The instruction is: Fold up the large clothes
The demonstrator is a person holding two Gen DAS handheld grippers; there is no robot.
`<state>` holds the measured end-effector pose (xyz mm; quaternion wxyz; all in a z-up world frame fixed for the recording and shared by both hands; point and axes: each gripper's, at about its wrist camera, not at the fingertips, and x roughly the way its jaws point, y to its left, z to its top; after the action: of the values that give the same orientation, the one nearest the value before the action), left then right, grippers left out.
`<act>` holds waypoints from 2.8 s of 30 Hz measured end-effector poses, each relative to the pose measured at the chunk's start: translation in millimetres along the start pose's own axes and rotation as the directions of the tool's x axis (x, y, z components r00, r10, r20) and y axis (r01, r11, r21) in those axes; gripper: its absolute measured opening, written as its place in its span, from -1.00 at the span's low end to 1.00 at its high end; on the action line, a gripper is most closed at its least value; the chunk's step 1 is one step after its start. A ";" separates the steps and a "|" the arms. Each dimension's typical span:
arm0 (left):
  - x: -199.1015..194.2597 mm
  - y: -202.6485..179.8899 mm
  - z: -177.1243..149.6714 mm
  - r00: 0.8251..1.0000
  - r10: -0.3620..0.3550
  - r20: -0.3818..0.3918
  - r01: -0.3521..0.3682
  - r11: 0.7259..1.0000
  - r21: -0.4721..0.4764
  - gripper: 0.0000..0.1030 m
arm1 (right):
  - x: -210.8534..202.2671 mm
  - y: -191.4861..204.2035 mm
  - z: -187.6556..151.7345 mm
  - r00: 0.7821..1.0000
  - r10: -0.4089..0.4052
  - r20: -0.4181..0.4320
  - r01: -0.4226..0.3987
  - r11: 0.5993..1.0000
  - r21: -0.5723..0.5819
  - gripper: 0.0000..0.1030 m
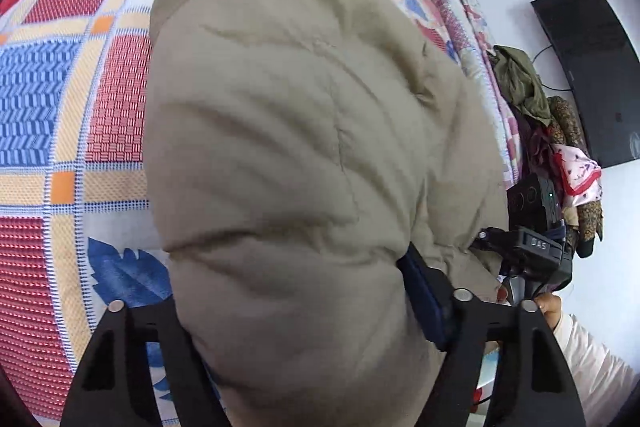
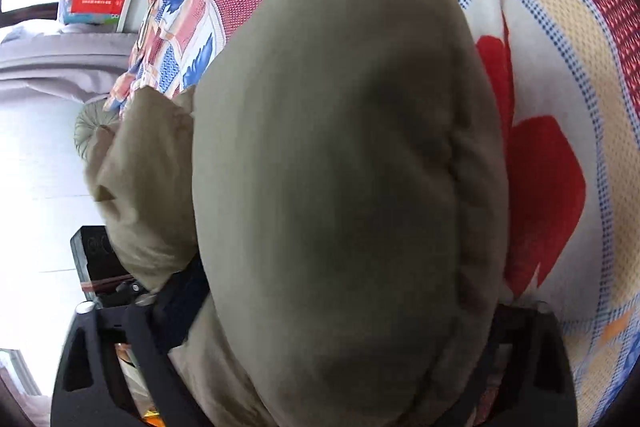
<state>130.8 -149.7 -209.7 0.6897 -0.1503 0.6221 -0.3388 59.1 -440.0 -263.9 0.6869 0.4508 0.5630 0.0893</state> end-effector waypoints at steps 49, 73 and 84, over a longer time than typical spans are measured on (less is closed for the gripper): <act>-190.7 166.9 10.1 0.791 0.511 0.335 -0.517 0.852 -0.080 0.68 | 138.1 301.8 11.0 0.964 -0.129 0.234 0.200 0.928 -0.313 -0.07; -179.4 165.3 -9.4 0.810 0.535 0.239 -0.526 0.844 -0.105 0.74 | 107.1 257.8 -83.2 0.908 -0.354 0.223 0.410 0.862 -0.300 -0.65; -177.7 166.3 -43.3 0.805 0.556 0.206 -0.545 0.831 -0.112 0.77 | 121.3 225.6 -133.5 0.885 -0.451 0.119 0.465 0.830 -0.307 -0.65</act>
<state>136.5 96.5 -187.7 0.8217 -0.0180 0.5624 -0.0901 74.5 -164.0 -180.2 0.7649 0.1842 0.6172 0.0049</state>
